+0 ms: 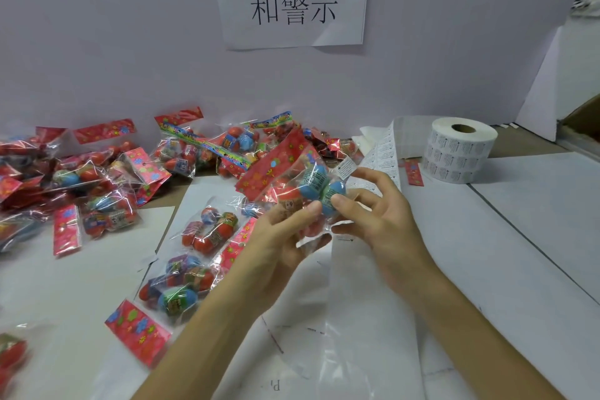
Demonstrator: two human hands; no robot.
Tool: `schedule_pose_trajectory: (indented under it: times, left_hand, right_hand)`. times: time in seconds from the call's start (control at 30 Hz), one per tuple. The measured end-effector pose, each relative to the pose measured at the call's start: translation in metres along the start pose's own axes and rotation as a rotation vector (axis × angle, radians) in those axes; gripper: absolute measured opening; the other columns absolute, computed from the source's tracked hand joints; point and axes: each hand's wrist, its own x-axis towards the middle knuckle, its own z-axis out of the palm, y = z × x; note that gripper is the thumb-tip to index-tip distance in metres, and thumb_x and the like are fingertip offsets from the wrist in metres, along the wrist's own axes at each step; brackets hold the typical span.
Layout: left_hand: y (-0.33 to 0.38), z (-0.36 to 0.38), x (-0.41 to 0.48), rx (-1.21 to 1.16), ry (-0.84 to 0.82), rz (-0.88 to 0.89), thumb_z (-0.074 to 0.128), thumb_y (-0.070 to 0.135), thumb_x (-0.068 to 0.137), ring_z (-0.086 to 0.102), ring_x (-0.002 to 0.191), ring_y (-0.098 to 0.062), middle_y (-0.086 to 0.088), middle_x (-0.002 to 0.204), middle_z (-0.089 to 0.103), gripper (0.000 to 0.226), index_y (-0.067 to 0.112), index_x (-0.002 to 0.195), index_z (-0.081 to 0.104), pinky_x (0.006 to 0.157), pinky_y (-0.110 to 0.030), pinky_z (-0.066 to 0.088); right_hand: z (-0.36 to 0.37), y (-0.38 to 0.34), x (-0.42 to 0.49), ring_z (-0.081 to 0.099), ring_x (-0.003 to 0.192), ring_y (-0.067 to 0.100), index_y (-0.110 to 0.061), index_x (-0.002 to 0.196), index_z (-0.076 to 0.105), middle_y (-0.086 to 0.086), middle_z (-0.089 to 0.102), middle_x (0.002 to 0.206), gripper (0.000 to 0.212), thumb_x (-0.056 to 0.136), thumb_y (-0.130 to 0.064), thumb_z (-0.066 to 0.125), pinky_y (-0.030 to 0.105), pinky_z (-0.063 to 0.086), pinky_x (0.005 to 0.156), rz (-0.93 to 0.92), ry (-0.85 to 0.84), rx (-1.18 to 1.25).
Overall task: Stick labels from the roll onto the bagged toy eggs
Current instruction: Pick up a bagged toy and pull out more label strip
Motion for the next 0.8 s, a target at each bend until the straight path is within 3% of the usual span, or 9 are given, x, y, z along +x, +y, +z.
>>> schedule_pose_trajectory:
  times: [0.1, 0.2, 0.33, 0.43, 0.57, 0.8]
  left_hand:
    - [-0.003, -0.001, 0.002, -0.063, 0.060, 0.023, 0.078, 0.021, 0.081, 0.065, 0.117, -0.028, -0.018, 0.131, 0.070, 0.050, 0.009, 0.128, 0.070, 0.091, -0.034, 0.058]
    - [0.001, -0.005, 0.004, -0.137, 0.115, 0.045, 0.082, 0.014, 0.079, 0.071, 0.114, -0.026, -0.016, 0.128, 0.072, 0.056, 0.003, 0.131, 0.066, 0.088, -0.032, 0.061]
    - [0.007, -0.009, 0.004, -0.160, 0.190, 0.065, 0.079, 0.019, 0.068, 0.077, 0.095, -0.019, -0.011, 0.117, 0.077, 0.062, 0.006, 0.127, 0.066, 0.074, -0.028, 0.062]
    - [0.009, -0.008, 0.003, -0.140, 0.205, 0.056, 0.079, 0.023, 0.068, 0.077, 0.093, -0.016, -0.008, 0.115, 0.078, 0.065, 0.009, 0.130, 0.064, 0.070, -0.025, 0.061]
    - [0.010, -0.007, 0.002, -0.121, 0.192, 0.042, 0.078, 0.025, 0.070, 0.077, 0.096, -0.017, -0.008, 0.115, 0.078, 0.064, 0.010, 0.131, 0.064, 0.069, -0.024, 0.060]
    - [0.011, -0.007, 0.002, -0.084, 0.216, 0.048, 0.080, 0.025, 0.068, 0.078, 0.092, -0.018, -0.008, 0.110, 0.079, 0.062, 0.010, 0.126, 0.065, 0.069, -0.025, 0.061]
  right_hand:
    - [-0.001, -0.002, 0.000, 0.074, 0.084, 0.019, -0.021, 0.127, 0.058, 0.007, 0.071, 0.106, 0.050, 0.081, -0.020, 0.080, 0.027, 0.057, 0.065, -0.016, 0.000, -0.015]
    - [-0.006, -0.003, 0.002, 0.071, 0.090, 0.014, -0.025, 0.120, 0.066, -0.005, 0.070, 0.109, 0.044, 0.077, -0.031, 0.069, 0.026, 0.052, 0.065, -0.033, 0.033, -0.066]
    - [-0.012, -0.005, 0.005, 0.056, 0.064, 0.012, -0.024, 0.099, 0.078, -0.002, 0.067, 0.086, 0.023, 0.084, -0.028, 0.062, 0.022, 0.046, 0.056, -0.022, -0.045, 0.049]
    - [-0.010, -0.004, 0.005, 0.048, 0.054, 0.013, -0.019, 0.090, 0.082, 0.002, 0.063, 0.075, 0.023, 0.087, -0.031, 0.062, 0.025, 0.042, 0.052, 0.066, -0.170, 0.138]
    - [-0.007, 0.003, 0.005, 0.046, 0.051, 0.014, -0.016, 0.093, 0.083, 0.003, 0.061, 0.072, 0.034, 0.081, -0.037, 0.058, 0.024, 0.042, 0.051, 0.129, -0.200, 0.112]
    - [-0.007, 0.004, 0.005, 0.047, 0.052, 0.014, -0.014, 0.096, 0.082, 0.004, 0.062, 0.075, 0.030, 0.091, -0.028, 0.056, 0.024, 0.043, 0.052, 0.130, -0.184, 0.096]
